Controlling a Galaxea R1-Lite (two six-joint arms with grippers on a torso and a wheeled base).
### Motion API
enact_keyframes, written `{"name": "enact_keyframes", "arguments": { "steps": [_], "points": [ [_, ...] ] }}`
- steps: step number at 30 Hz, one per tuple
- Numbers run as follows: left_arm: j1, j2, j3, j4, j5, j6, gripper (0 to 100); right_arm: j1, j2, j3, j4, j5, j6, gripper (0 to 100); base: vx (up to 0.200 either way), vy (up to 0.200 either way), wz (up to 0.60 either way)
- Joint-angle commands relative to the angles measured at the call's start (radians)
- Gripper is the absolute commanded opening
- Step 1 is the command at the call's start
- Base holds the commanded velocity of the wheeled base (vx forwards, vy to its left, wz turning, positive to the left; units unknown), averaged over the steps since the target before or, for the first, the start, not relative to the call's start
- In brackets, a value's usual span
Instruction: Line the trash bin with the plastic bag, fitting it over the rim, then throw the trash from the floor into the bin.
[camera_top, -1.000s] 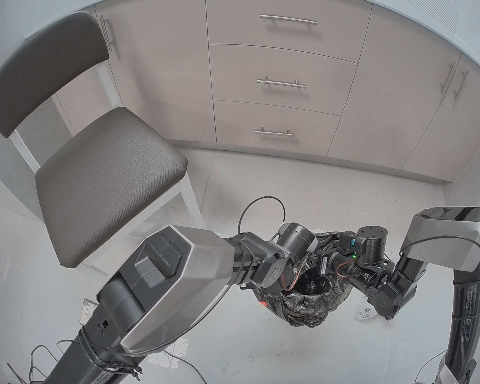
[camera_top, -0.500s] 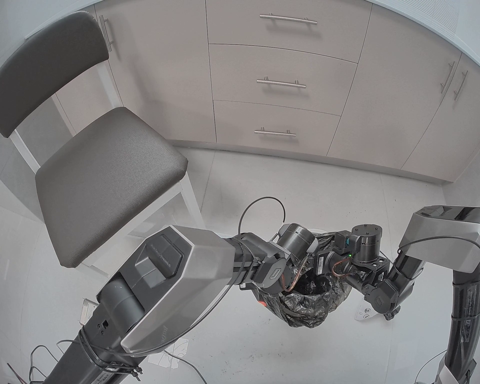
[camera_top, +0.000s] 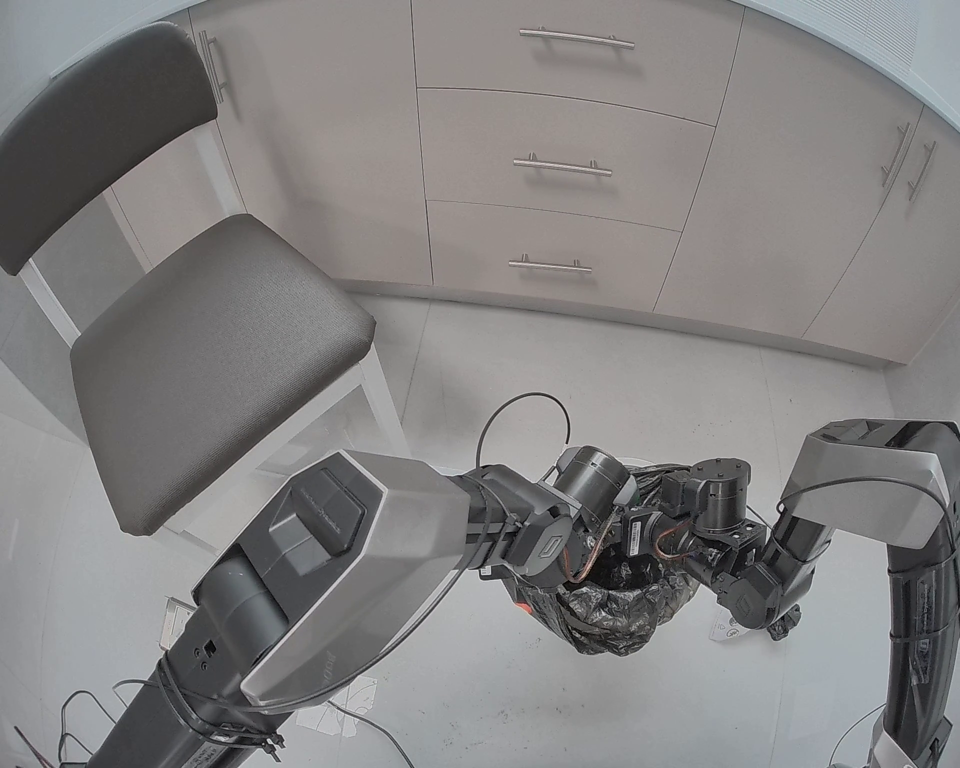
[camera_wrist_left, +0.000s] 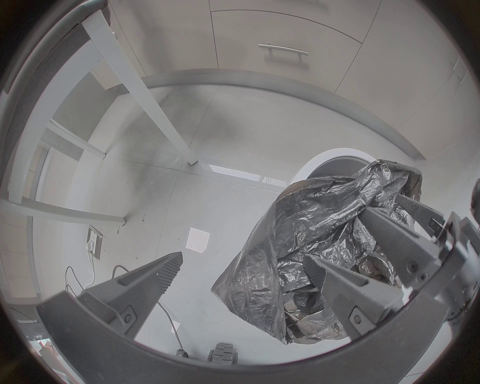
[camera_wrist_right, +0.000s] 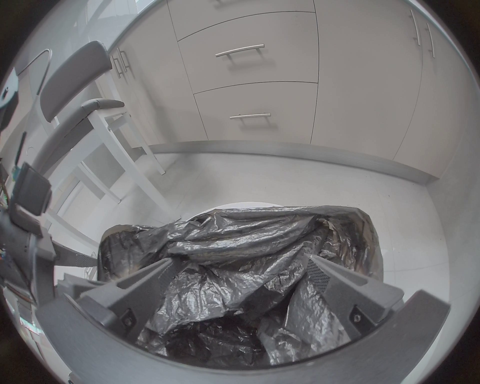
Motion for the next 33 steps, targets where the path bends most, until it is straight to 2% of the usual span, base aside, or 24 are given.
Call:
{"name": "enact_keyframes", "arguments": {
  "steps": [1, 7, 10, 19, 33],
  "points": [
    [0.001, -0.002, 0.000, 0.000, 0.000, 0.000, 100, -0.009, 0.056, -0.057, 0.014, -0.010, 0.000, 100, 0.000, 0.000, 0.00],
    [0.001, -0.002, 0.000, 0.000, 0.000, -0.008, 100, -0.021, 0.074, -0.143, 0.056, -0.039, -0.001, 100, 0.000, 0.000, 0.00],
    [0.001, -0.003, 0.000, 0.000, 0.000, -0.014, 100, -0.043, 0.076, -0.241, 0.138, -0.059, -0.003, 100, 0.000, 0.000, 0.00],
    [0.001, -0.005, 0.000, 0.000, 0.000, -0.029, 100, -0.058, 0.077, -0.377, 0.255, -0.059, -0.015, 100, 0.000, 0.000, 0.00],
    [0.003, -0.003, 0.000, 0.001, 0.000, -0.033, 100, -0.078, 0.119, -0.482, 0.321, -0.059, -0.015, 100, 0.000, 0.000, 0.00]
  ]
}}
